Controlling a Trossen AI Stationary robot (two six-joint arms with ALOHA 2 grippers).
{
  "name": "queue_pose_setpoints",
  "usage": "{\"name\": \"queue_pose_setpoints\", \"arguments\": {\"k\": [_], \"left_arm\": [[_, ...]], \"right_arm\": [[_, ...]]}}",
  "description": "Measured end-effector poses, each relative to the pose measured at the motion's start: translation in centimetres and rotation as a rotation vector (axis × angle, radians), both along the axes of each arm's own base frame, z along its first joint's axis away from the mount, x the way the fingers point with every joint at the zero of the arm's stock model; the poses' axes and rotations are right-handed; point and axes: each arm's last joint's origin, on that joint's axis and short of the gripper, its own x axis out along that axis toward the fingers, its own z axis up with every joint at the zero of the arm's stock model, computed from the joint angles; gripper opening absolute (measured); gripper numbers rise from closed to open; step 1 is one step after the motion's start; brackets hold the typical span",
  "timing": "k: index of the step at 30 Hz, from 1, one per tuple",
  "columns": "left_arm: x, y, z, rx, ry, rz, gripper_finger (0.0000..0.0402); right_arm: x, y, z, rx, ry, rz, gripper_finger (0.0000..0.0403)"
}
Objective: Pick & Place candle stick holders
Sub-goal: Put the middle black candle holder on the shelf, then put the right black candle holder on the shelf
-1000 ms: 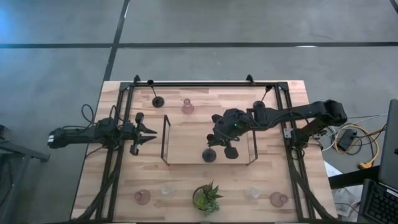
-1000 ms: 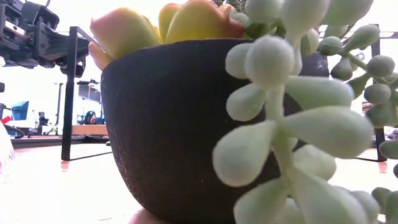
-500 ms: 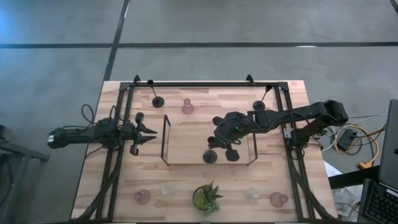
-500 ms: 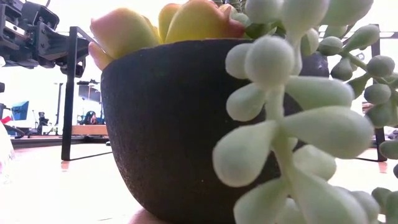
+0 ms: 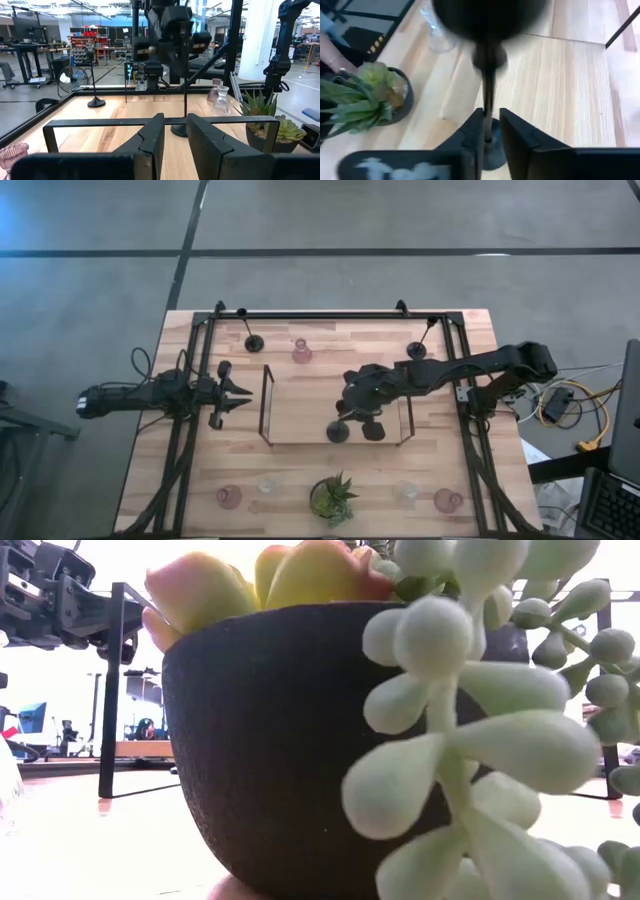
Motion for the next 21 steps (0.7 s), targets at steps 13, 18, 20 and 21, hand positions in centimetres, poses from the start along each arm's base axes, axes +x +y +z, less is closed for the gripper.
{"name": "queue_pose_setpoints", "arguments": {"k": [13, 18, 20, 21], "left_arm": [[0.0, 0.0, 0.0, 0.0, 0.001, 0.0, 0.0088], [0.0, 0.0, 0.0, 0.0, 0.003, 0.0, 0.0088], [0.0, 0.0, -0.1, 0.0, 0.009, 0.0, 0.0088], [0.0, 0.0, -0.1, 0.0, 0.013, 0.0, 0.0088]], "right_arm": [[-0.5, -0.3, 0.0, -0.035, 0.013, -0.032, 0.0184], [-1.4, -0.6, 0.7, -0.052, 0.07, -0.062, 0.0191], [-2.0, -0.8, 0.8, -0.053, 0.105, -0.068, 0.0191], [-2.2, -0.9, 0.9, -0.055, 0.121, -0.07, 0.019]]}}
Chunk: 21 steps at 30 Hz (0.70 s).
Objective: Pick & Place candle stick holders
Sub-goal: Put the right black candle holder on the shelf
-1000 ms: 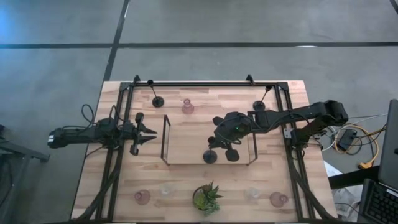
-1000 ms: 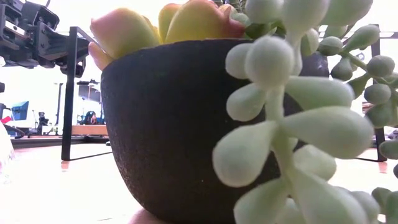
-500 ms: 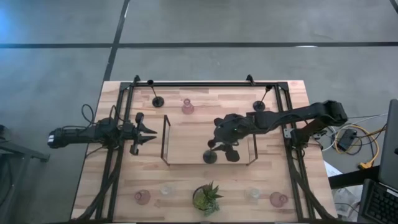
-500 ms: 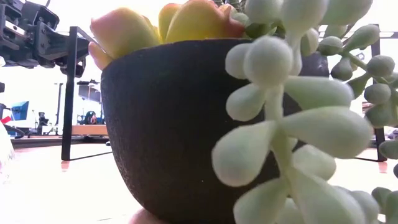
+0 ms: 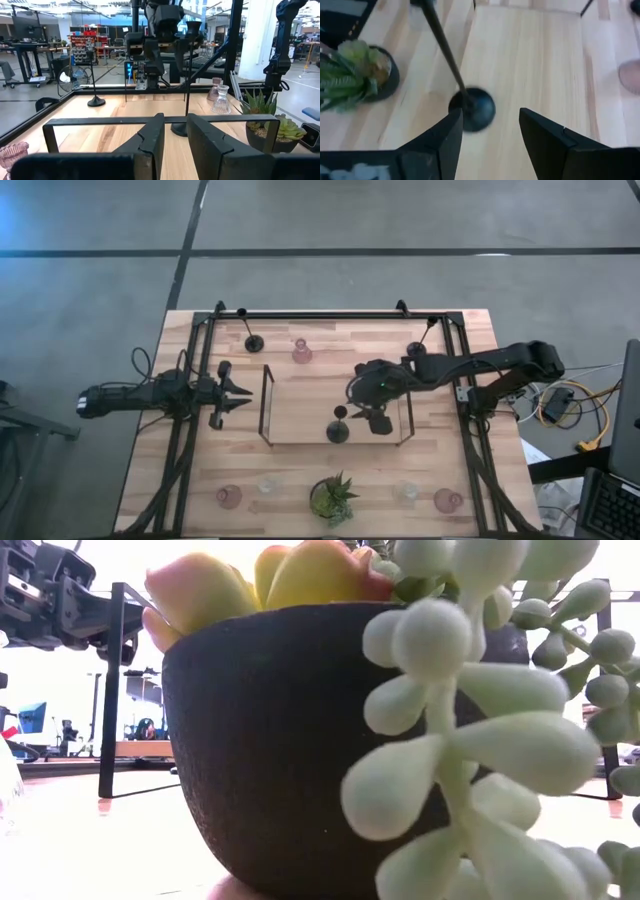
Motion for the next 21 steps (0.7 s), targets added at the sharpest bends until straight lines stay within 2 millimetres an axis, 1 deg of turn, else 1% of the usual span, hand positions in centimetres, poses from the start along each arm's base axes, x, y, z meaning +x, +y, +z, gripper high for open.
{"name": "queue_pose_setpoints", "arguments": {"k": [7, 10, 13, 16, 18, 21], "left_arm": [[0.1, 0.0, -0.1, 0.0, 0.013, 0.001, 0.0088], [0.1, 0.0, -0.1, 0.0, 0.018, 0.002, 0.0088], [0.1, 0.0, -0.2, 0.0, 0.019, 0.002, 0.0088], [0.1, 0.0, -0.1, 0.0, 0.019, 0.001, 0.0088], [0.1, 0.0, -0.2, -0.001, 0.02, 0.002, 0.0088], [0.1, 0.0, -0.2, 0.0, 0.02, 0.001, 0.0088]], "right_arm": [[-2.4, -0.9, 1.2, -0.106, 0.076, -0.107, 0.0172], [-3.7, -1.1, 2.3, -0.141, 0.058, -0.164, 0.0164], [-5.0, -1.4, 3.7, -0.179, 0.003, -0.211, 0.0157], [-6.7, -1.8, 5.1, -0.261, -0.043, -0.299, 0.0151], [-8.2, -2.1, 5.9, -0.336, -0.047, -0.376, 0.0148], [-10.6, -2.7, 6.8, -0.432, -0.053, -0.535, 0.0142]]}}
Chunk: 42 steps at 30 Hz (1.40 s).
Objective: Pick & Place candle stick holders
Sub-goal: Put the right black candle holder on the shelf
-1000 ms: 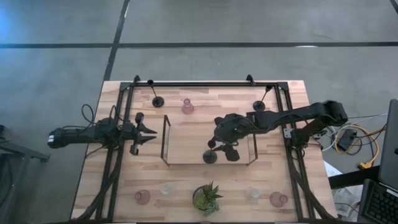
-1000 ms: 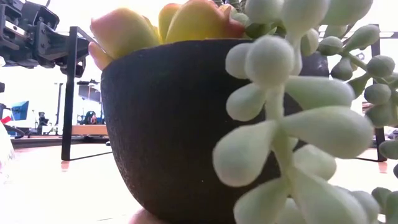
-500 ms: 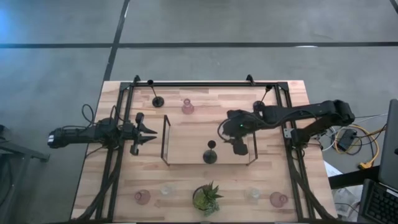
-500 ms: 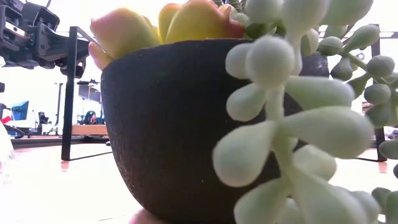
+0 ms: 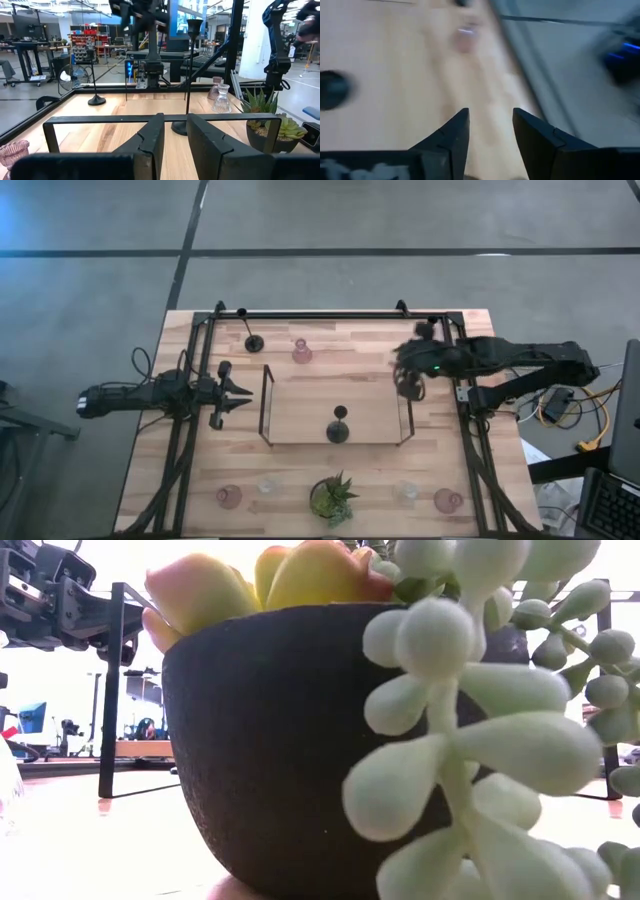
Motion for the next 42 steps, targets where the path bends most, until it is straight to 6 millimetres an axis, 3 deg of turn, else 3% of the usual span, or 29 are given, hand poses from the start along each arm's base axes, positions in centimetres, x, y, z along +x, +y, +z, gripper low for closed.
{"name": "queue_pose_setpoints", "arguments": {"k": [6, 13, 19, 24, 28, 34, 42], "left_arm": [[0.0, 0.0, 0.0, 0.0, 0.0, 0.0, 0.0088], [0.0, 0.0, 0.0, 0.0, 0.0, 0.0, 0.0088], [0.0, 0.0, 0.0, 0.0, 0.0, 0.0, 0.0088], [0.0, 0.0, 0.0, 0.0, 0.0, 0.0, 0.0088], [0.0, 0.0, 0.0, 0.0, 0.0, -0.001, 0.0088], [0.0, 0.0, 0.0, 0.0, 0.0, -0.001, 0.0088], [0.0, 0.0, 0.0, 0.0, -0.001, -0.001, 0.0088]], "right_arm": [[-3.7, -1.4, 1.2, -0.081, -0.042, -0.211, 0.0131], [-5.5, -4.2, 1.1, -0.081, 0.072, -0.286, 0.0112], [-5.3, -7.2, 0.1, 0.054, 0.169, -0.218, 0.0089], [-5.4, -10.3, -0.3, 0.116, 0.259, -0.276, 0.0077], [-5.3, -12.4, 0.1, 0.184, 0.333, -0.345, 0.0083], [-4.5, -14.9, 0.5, 0.364, 0.389, -0.288, 0.0099], [-3.4, -17.2, -0.5, 0.434, 0.472, -0.309, 0.0107]]}}
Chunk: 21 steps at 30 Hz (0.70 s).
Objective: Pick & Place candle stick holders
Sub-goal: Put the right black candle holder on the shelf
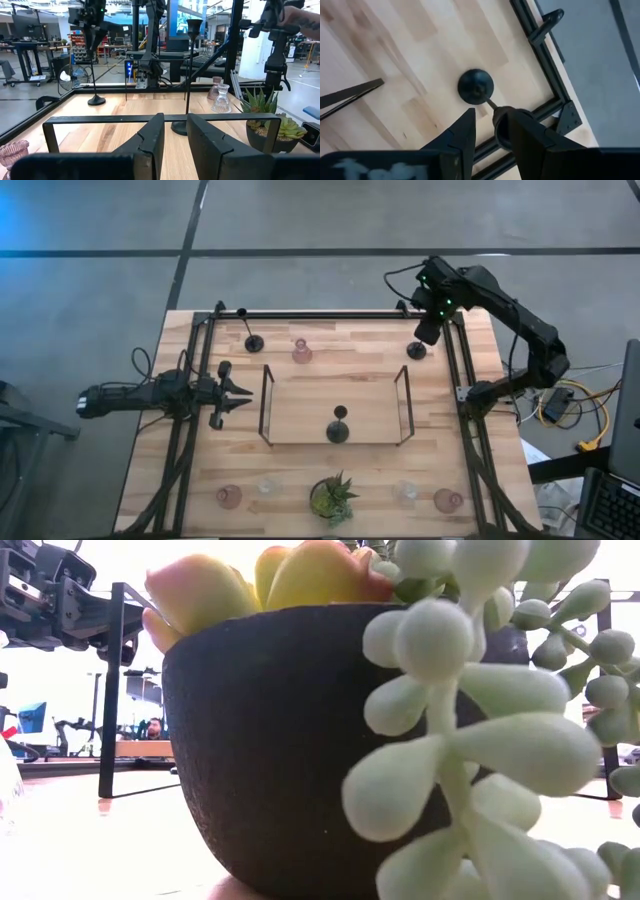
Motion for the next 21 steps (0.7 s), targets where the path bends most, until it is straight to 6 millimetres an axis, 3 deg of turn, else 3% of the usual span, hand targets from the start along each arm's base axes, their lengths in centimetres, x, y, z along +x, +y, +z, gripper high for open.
{"name": "queue_pose_setpoints", "arguments": {"k": [21], "left_arm": [[0.0, 0.0, 0.0, 0.0, 0.001, 0.0, 0.0088]], "right_arm": [[-1.0, 0.2, 0.9, -0.025, 0.028, -0.091, 0.0119]]}}
